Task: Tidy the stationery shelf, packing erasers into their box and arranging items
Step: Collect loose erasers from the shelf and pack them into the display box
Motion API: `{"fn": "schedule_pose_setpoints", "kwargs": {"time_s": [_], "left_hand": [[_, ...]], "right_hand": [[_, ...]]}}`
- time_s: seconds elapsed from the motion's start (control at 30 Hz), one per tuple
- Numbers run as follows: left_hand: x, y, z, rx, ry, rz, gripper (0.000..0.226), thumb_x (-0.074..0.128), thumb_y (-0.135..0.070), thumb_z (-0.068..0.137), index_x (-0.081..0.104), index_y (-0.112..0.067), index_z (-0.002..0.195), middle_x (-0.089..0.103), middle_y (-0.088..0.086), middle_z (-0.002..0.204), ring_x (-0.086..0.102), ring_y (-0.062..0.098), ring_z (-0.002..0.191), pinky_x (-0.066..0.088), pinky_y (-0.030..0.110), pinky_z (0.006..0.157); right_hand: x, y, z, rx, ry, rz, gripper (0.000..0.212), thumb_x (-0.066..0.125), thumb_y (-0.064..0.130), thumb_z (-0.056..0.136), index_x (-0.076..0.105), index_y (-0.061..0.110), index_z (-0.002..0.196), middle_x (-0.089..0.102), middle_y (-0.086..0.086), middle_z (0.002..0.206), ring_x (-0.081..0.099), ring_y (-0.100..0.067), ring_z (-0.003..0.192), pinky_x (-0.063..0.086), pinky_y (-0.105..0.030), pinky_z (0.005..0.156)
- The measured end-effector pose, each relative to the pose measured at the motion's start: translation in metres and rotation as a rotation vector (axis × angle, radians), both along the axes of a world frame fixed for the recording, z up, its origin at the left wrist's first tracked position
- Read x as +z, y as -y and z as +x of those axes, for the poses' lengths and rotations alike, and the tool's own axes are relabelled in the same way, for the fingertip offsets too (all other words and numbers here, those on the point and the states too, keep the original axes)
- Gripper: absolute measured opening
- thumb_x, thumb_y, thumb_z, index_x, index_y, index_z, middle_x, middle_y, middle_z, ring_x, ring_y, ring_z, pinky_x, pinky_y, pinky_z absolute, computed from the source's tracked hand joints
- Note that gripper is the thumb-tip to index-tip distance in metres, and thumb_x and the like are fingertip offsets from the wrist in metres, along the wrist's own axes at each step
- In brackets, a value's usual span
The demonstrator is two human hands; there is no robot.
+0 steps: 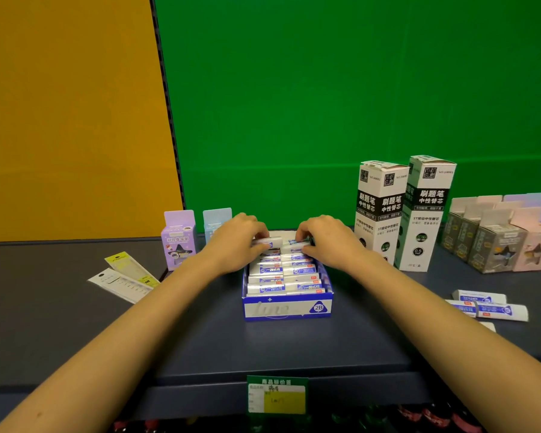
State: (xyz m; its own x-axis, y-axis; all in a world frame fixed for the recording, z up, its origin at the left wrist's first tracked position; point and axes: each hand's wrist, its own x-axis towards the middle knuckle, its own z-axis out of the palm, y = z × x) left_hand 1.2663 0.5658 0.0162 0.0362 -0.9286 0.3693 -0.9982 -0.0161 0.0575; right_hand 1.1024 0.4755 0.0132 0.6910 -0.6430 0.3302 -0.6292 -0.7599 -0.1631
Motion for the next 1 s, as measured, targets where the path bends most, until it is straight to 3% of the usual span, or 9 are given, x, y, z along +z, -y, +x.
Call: {"fn": "schedule_pose_setpoints", "kwargs": {"time_s": [0.2, 0.53, 0.77, 1.0], "left_hand": [[-0.001, 0.003, -0.006, 0.086, 0.071, -0.047, 0.026, 0.058, -0.033, 0.085, 0.071, -0.016, 0.101, 0.070, 0.008, 0.107, 0.056, 0.027, 0.105, 0.048, 0.037, 0.082], [-0.002, 0.002, -0.010, 0.084, 0.084, -0.017, 0.025, 0.054, -0.022, 0.087, 0.070, -0.019, 0.105, 0.069, 0.003, 0.112, 0.059, 0.026, 0.104, 0.046, 0.035, 0.081], [-0.003, 0.005, -0.013, 0.064, 0.137, 0.024, 0.023, 0.052, -0.019, 0.087, 0.072, -0.017, 0.099, 0.068, 0.006, 0.107, 0.060, 0.027, 0.099, 0.044, 0.034, 0.076], [0.006, -0.014, -0.016, -0.012, 0.149, 0.032, 0.029, 0.046, -0.023, 0.088, 0.067, -0.015, 0.107, 0.063, 0.006, 0.116, 0.056, 0.025, 0.107, 0.048, 0.037, 0.084]], "right_hand": [[0.001, -0.001, 0.004, -0.015, -0.053, -0.054, 0.024, 0.058, 0.011, 0.083, 0.070, 0.020, 0.103, 0.068, -0.007, 0.109, 0.062, -0.027, 0.099, 0.053, -0.043, 0.086], [0.002, -0.006, 0.001, 0.004, -0.076, -0.109, 0.026, 0.055, 0.018, 0.087, 0.067, 0.021, 0.110, 0.067, -0.006, 0.112, 0.061, -0.028, 0.101, 0.052, -0.040, 0.083], [0.000, -0.007, 0.004, 0.009, -0.081, -0.133, 0.022, 0.055, 0.020, 0.088, 0.070, 0.020, 0.103, 0.069, -0.004, 0.108, 0.063, -0.026, 0.097, 0.053, -0.040, 0.082], [0.010, -0.021, -0.013, 0.023, -0.061, -0.097, 0.029, 0.046, 0.021, 0.092, 0.064, 0.021, 0.116, 0.065, -0.004, 0.120, 0.060, -0.026, 0.108, 0.051, -0.042, 0.088]]}}
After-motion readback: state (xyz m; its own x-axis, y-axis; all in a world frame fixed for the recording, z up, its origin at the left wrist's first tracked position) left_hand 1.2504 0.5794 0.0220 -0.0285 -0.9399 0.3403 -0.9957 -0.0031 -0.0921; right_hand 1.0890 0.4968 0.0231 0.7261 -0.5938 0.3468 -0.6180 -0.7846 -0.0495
